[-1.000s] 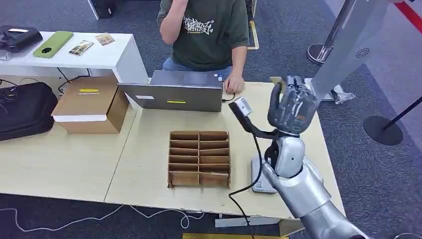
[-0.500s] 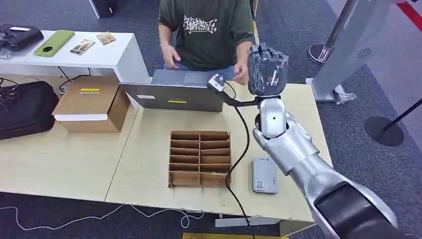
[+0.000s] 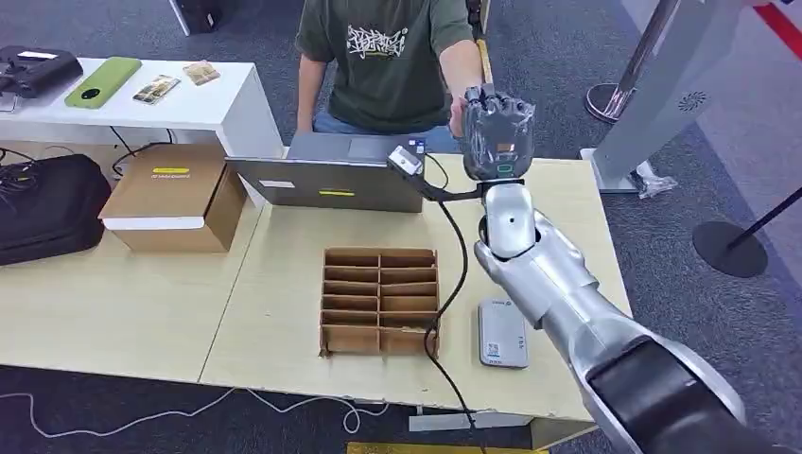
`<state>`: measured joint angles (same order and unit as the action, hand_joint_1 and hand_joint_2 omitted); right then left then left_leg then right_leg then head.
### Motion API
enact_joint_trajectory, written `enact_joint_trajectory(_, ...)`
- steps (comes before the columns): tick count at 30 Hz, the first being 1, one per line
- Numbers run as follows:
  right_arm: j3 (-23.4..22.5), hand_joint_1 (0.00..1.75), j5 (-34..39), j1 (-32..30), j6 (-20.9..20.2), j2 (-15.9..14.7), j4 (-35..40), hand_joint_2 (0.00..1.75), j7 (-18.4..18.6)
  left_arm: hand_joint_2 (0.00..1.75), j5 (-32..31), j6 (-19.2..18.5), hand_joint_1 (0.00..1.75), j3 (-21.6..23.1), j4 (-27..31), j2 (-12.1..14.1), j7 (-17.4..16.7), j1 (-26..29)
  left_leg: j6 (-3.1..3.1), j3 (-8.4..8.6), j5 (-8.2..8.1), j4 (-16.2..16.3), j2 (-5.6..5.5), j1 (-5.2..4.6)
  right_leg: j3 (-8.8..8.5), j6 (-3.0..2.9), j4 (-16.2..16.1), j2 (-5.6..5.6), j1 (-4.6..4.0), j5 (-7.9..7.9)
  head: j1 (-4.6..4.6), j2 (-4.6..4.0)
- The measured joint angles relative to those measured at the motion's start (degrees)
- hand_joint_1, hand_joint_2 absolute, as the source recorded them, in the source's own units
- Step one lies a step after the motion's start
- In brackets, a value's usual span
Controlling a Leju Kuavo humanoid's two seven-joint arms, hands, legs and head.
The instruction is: Pass the card to the sensor for recognition and then transmit it.
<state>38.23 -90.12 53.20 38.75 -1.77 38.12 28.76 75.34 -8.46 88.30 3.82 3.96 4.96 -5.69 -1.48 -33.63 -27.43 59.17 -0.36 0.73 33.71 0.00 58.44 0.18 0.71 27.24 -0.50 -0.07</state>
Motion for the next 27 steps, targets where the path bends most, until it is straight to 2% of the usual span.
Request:
enact_joint_trajectory(5,-0.2,1.75,0.0,0.1,0.0,0.2,-0.6,1.75,-0.5,0.0,0.1,-0.2,0.0,0.0,0.0,0.0,0.0,0.1,0.0,-0.02,0.0,0.0,-0.02,0.0,0.0,0.0,0.0,-0.03,0.0,0.0,0.0,0.0)
enact_joint_trajectory(6,-0.3,0.56,0.0,0.1,0.0,0.2,-0.8,1.75,-0.8,0.0,0.1,-0.2,0.0,0.0,0.0,0.0,0.0,0.1,0.0,-0.02,0.0,0.0,-0.02,0.0,0.0,0.0,0.0,-0.03,0.0,0.0,0.0,0.0)
enact_joint_trajectory(7,-0.5,0.23,0.0,0.1,0.0,0.4,-0.9,1.75,-1.1,0.0,0.1,-0.2,0.0,0.0,0.0,0.0,0.0,0.1,0.0,-0.02,0.0,0.0,-0.02,0.0,0.0,0.0,0.0,-0.03,0.0,0.0,0.0,0.0)
enact_joint_trajectory(8,-0.7,0.0,0.0,0.1,0.0,0.5,-1.1,1.75,-1.3,0.0,0.1,-0.2,0.0,0.0,0.0,0.0,0.0,0.1,0.0,-0.02,0.0,0.0,-0.02,0.0,0.01,0.0,0.0,-0.03,0.0,0.0,0.0,0.0)
enact_joint_trajectory(14,-1.7,0.0,0.0,0.1,0.0,1.0,-1.7,1.75,-2.6,0.0,0.1,-0.3,0.0,0.0,0.0,0.0,0.0,0.1,0.0,-0.01,-0.01,0.0,-0.01,0.0,0.02,0.0,0.0,-0.02,0.0,0.01,0.0,0.0)
enact_joint_trajectory(21,-4.4,0.0,0.6,-0.2,0.0,1.8,-3.3,1.75,-6.2,0.0,0.3,-0.4,0.0,0.0,0.0,0.1,-0.2,0.1,0.0,0.0,0.0,0.0,-0.01,0.0,0.01,0.0,0.0,-0.02,0.0,0.0,0.0,0.0)
enact_joint_trajectory(27,-4.8,0.0,0.5,-0.3,0.0,1.8,-3.3,1.75,-6.3,0.0,0.4,-0.4,0.0,0.0,0.0,0.1,-0.3,0.1,0.0,0.0,0.0,0.0,-0.01,0.0,0.0,0.0,0.0,-0.02,0.0,0.0,0.0,0.0)
